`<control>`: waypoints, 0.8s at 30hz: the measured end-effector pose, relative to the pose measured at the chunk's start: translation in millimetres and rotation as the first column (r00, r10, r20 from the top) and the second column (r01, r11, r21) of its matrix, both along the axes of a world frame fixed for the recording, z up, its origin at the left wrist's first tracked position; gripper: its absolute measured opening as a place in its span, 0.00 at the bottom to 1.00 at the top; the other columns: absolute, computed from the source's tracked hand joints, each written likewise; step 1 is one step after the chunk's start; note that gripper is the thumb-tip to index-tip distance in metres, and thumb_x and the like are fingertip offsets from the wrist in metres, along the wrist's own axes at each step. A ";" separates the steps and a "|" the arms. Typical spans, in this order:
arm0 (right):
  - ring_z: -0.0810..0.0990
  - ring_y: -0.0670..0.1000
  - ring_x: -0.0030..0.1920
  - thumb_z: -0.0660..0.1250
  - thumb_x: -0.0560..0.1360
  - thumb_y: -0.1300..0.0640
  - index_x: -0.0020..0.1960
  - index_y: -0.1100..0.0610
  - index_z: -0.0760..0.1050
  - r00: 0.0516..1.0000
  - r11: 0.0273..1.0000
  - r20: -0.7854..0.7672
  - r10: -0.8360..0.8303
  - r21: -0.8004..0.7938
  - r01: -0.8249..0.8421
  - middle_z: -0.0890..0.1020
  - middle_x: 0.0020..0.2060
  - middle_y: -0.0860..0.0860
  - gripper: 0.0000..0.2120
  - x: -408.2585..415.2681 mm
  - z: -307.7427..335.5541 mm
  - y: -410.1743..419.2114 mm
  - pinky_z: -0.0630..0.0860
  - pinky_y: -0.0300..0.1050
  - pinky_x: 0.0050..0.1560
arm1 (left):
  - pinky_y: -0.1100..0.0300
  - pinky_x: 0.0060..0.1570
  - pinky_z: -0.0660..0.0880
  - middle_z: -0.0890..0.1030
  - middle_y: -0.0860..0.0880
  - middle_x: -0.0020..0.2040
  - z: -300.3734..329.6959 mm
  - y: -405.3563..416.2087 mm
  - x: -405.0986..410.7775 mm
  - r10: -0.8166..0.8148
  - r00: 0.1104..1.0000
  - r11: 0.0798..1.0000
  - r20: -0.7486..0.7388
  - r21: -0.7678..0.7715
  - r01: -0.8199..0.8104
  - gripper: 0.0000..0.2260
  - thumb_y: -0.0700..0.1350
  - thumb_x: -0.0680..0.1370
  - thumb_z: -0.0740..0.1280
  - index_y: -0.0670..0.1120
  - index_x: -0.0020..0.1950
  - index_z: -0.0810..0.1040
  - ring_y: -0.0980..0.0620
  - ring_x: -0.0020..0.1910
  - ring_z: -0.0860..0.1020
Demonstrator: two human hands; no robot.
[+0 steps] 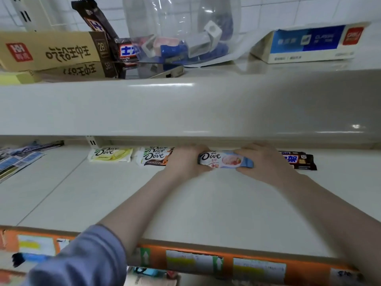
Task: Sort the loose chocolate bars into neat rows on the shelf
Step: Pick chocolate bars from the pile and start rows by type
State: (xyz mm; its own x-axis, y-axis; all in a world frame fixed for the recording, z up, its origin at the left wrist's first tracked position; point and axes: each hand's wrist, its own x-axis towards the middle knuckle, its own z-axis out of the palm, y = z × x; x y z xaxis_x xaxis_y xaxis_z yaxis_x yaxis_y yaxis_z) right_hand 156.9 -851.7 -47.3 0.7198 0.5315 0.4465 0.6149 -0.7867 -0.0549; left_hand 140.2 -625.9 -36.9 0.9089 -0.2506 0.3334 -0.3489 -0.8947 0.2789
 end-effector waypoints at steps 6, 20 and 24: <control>0.81 0.59 0.45 0.76 0.64 0.56 0.52 0.58 0.80 0.997 0.998 -0.051 -0.057 -0.034 0.056 0.84 0.45 0.56 0.17 17.3 -11.1 3.5 0.73 0.49 0.49 | 0.57 0.57 0.65 0.77 0.48 0.57 -13.6 -0.2 22.2 0.013 1.000 0.987 -0.002 0.160 -0.012 0.20 0.55 0.72 0.68 0.52 0.62 0.76 0.46 0.60 0.71; 0.73 0.55 0.57 0.63 0.75 0.54 0.62 0.54 0.73 0.986 0.989 -0.092 -0.141 -0.052 0.137 0.78 0.56 0.53 0.16 6.8 -14.4 5.9 0.64 0.45 0.56 | 0.55 0.60 0.66 0.75 0.45 0.58 -20.6 -8.3 15.2 0.022 1.000 0.974 0.008 0.226 -0.023 0.17 0.51 0.76 0.62 0.41 0.59 0.74 0.44 0.62 0.68; 0.71 0.55 0.59 0.61 0.76 0.54 0.62 0.54 0.72 0.961 0.970 -0.142 -0.237 0.027 0.243 0.76 0.58 0.53 0.15 -18.5 -6.1 12.6 0.64 0.45 0.56 | 0.58 0.62 0.63 0.74 0.47 0.60 -17.2 -7.7 -19.0 0.166 0.985 0.962 0.051 0.212 -0.173 0.17 0.49 0.76 0.59 0.44 0.62 0.71 0.46 0.63 0.67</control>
